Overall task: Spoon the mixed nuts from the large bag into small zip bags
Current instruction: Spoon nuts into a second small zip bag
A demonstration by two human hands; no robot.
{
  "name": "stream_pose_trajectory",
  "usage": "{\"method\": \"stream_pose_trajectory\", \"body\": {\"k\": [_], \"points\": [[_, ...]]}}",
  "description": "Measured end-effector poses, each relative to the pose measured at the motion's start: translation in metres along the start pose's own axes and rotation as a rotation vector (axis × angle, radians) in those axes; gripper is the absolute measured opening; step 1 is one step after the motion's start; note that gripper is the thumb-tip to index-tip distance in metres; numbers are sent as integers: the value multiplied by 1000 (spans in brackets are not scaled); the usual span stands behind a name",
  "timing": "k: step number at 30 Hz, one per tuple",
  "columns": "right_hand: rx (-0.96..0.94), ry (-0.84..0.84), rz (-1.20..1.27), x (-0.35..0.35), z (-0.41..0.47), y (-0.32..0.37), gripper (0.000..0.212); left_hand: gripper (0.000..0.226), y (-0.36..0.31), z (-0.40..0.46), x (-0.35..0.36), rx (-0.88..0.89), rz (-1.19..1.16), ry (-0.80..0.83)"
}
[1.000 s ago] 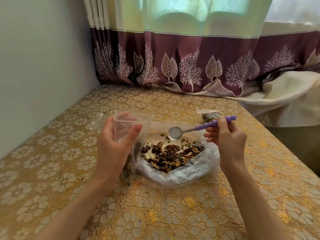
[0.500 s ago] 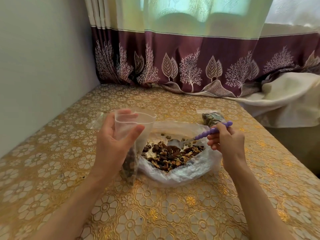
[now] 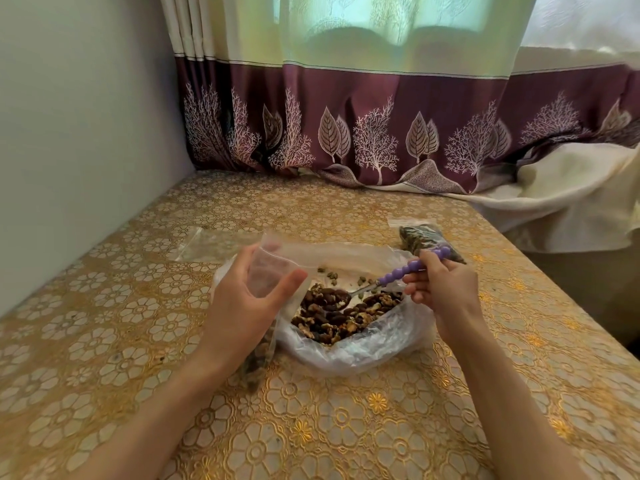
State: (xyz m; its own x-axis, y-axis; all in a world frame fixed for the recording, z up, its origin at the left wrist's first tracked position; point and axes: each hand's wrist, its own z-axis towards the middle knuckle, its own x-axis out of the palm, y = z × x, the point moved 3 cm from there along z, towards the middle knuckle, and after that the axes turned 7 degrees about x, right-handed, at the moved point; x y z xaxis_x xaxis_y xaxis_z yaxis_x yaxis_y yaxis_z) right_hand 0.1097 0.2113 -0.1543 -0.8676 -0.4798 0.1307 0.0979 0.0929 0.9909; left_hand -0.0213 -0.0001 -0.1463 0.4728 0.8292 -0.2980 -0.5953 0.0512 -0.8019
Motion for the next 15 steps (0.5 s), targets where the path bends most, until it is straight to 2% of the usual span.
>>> {"method": "stream_pose_trajectory", "body": {"k": [3,5,10,15], "points": [[-5,-45,56,-4,1,0,33,57,4,1,2,-15,-3,9],[-44,-79,89,-4,1,3,32,56,6,1,3,-17,0,13],[-168,-136,194,0,-6,14,32,71,11,0,6,-42,57,45],[-245,-92,250,14,-19,23,32,85,15,2,8,-81,108,56]]}}
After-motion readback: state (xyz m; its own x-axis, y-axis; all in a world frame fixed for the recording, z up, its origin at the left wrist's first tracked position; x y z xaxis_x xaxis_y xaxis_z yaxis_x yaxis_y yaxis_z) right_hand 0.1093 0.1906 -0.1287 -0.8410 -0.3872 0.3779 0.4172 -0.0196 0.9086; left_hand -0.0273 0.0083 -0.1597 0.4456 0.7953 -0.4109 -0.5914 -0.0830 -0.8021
